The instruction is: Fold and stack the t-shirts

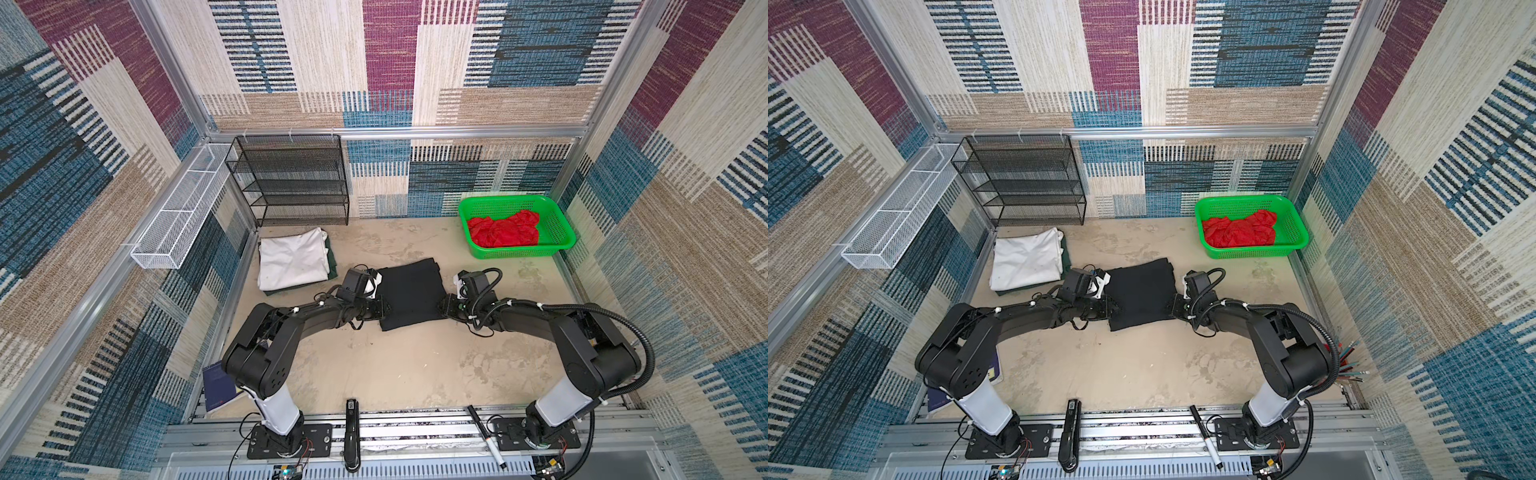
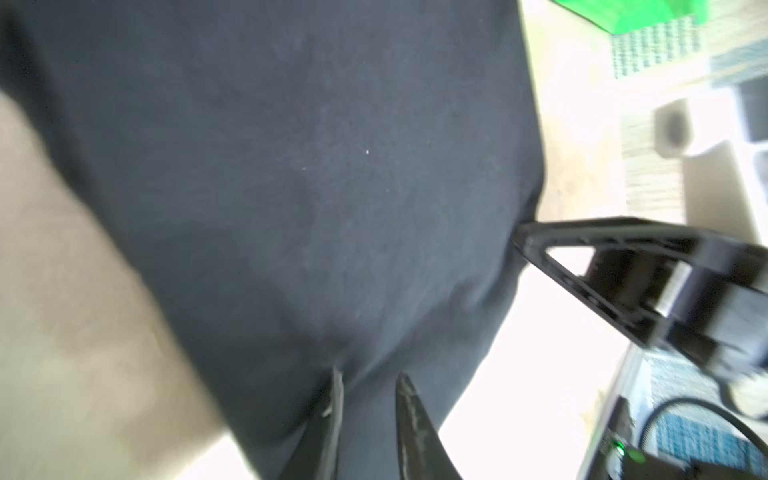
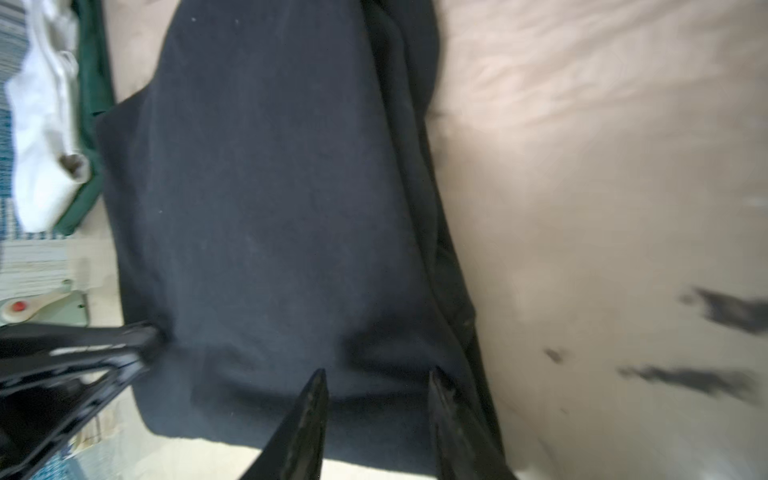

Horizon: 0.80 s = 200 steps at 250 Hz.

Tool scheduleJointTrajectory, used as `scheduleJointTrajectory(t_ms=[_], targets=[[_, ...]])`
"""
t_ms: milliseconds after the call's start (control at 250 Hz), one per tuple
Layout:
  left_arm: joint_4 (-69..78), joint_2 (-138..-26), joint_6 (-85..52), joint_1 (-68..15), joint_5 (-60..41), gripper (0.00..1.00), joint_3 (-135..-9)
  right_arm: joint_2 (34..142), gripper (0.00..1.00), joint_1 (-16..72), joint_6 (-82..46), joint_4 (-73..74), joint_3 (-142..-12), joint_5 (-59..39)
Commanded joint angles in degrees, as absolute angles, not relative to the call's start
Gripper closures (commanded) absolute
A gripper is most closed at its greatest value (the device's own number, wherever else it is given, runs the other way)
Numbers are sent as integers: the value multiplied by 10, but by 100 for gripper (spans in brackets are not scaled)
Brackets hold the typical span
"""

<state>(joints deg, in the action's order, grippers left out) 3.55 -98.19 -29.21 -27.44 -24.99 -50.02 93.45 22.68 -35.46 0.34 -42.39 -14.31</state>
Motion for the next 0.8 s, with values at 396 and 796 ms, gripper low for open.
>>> scheduleJointTrajectory(t_ms=[396,796], targets=[[19,-992,-272,-280,-295,77,-453,955,57,335,-376,20,-507,-227],[-26,-943,-266,-264,-277,76,-459,1000,57,343,-383,-19,-471,-210]])
